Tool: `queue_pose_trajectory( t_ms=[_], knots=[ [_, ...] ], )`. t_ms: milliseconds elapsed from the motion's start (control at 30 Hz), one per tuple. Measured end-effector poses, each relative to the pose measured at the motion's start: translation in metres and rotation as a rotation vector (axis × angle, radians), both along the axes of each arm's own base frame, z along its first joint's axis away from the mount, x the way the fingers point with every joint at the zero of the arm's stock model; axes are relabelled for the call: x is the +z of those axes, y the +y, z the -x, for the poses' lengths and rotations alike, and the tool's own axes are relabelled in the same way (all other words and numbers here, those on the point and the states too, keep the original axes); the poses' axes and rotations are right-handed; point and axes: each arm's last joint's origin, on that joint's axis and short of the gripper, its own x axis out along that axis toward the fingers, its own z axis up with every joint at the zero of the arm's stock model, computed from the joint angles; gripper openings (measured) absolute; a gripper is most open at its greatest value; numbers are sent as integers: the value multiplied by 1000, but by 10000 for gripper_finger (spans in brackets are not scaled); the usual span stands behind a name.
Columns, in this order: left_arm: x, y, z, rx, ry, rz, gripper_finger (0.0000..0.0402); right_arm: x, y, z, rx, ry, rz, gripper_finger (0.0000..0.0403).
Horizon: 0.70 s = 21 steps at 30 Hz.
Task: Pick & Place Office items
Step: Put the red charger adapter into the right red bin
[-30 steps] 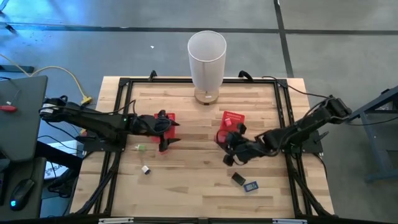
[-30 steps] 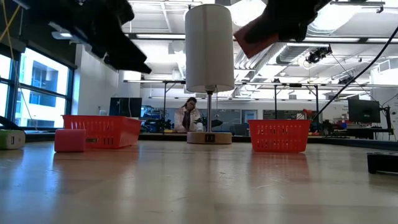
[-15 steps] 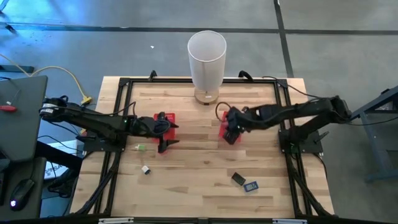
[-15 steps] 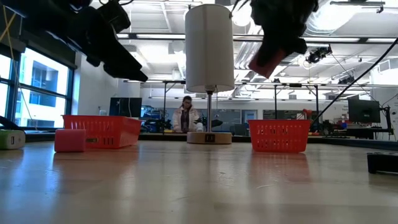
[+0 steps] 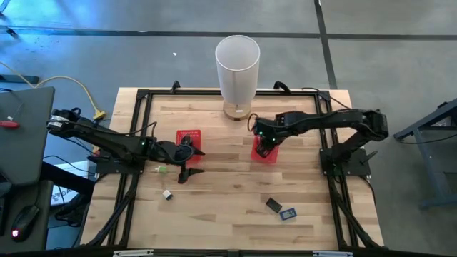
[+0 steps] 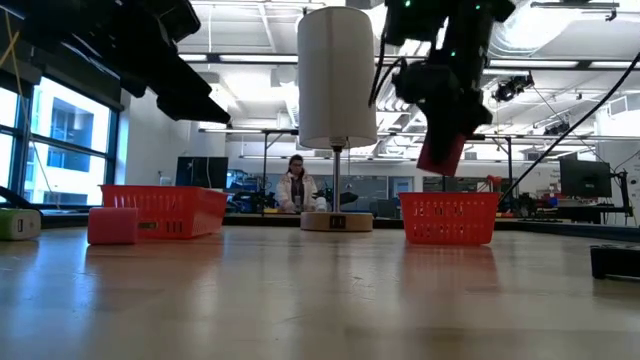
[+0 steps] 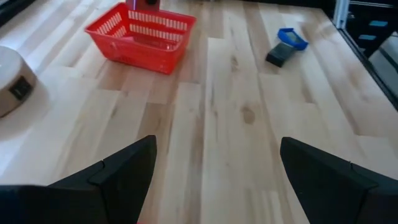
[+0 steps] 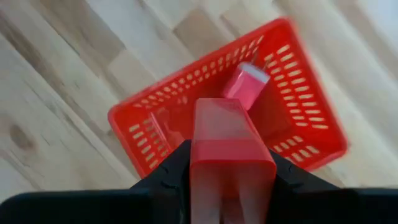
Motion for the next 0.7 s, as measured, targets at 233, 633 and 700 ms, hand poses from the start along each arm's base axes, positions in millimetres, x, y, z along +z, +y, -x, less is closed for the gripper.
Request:
queue_pose_trajectory(
  t_ms=[233,633,700],
  knots=[
    [0,-10,2,-46,0,7,333,-24,2,-11,79,76,-76,106],
    [0,-12,2,-31,1,54,333,-63,-4,-25,121,176,-112,106],
    [0,-12,2,-31,1,54,333,-70,-4,-27,127,193,-116,106]
  ],
)
